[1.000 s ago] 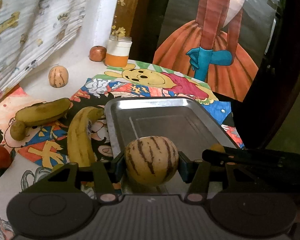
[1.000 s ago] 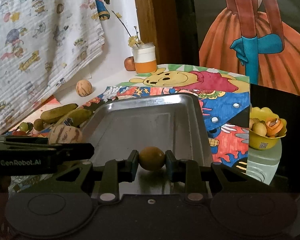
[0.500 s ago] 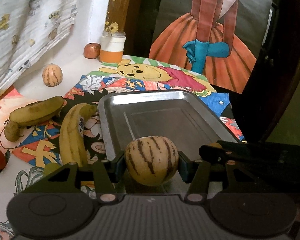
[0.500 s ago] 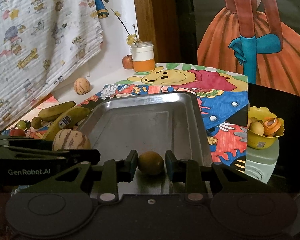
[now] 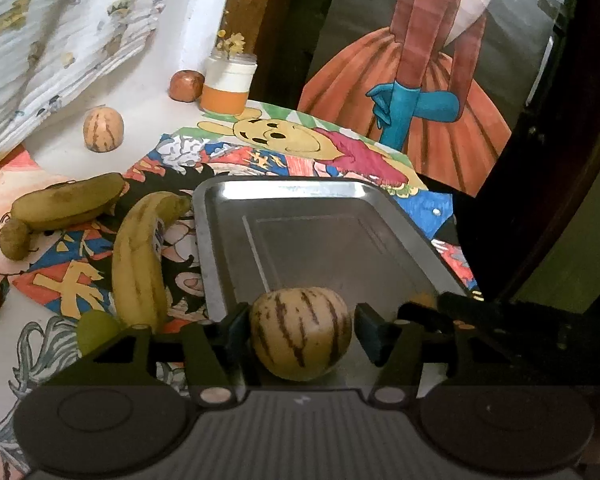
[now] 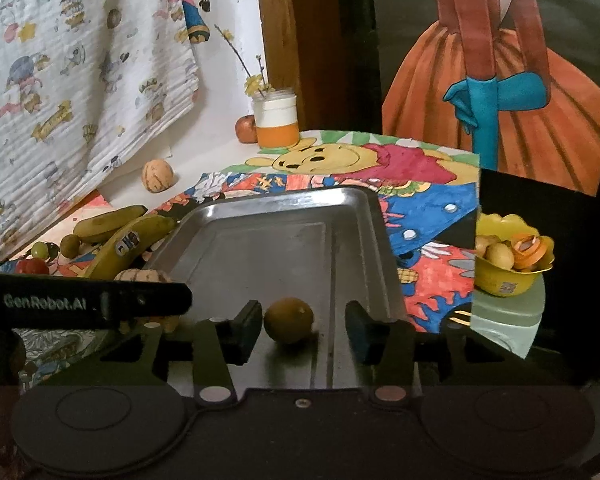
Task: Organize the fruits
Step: 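Carry the melon and brown fruit into the metal tray while both tools open to release, then withdraw both tools from the tray toward the remaining fruits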
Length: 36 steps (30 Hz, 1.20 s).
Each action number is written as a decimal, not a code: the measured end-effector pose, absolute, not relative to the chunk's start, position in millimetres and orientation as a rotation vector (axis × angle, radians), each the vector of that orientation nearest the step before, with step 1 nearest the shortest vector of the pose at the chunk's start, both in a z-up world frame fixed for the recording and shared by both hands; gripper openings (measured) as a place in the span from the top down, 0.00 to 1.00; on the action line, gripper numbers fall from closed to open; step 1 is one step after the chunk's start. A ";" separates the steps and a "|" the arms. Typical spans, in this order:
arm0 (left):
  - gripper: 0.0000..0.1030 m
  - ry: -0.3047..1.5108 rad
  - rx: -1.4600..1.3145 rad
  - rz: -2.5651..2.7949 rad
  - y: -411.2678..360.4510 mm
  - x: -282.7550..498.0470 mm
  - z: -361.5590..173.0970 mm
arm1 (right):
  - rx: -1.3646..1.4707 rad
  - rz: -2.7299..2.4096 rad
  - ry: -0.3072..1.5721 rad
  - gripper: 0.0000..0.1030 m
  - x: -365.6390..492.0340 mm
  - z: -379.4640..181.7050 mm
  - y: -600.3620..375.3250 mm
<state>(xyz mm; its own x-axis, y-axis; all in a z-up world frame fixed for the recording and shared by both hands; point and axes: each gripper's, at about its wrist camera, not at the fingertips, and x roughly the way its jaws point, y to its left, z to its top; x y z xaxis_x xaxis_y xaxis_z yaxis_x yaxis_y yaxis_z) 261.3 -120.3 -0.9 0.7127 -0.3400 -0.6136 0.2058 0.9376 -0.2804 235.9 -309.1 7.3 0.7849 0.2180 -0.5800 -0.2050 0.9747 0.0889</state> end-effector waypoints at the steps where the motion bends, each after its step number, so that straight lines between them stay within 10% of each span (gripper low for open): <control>1: 0.37 0.713 -0.204 -0.303 -119.5 260.0 0.8 | 0.019 0.222 0.621 0.47 233.1 9.0 -309.7; 20: 0.00 0.563 -0.281 -0.134 -76.3 190.5 35.3 | 0.053 0.230 0.501 0.01 170.5 46.9 -302.4; 36: 0.00 0.514 -0.204 -0.055 -46.9 113.5 42.2 | 0.070 0.245 0.539 0.01 112.6 53.0 -282.3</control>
<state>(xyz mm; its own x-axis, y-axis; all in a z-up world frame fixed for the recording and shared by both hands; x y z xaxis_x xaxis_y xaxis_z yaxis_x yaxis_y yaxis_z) 113.5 -46.9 42.2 0.8700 -0.1030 -0.4821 0.0007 0.9782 -0.2078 112.6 -282.3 53.0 0.8298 0.2487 -0.4995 -0.2120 0.9686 0.1301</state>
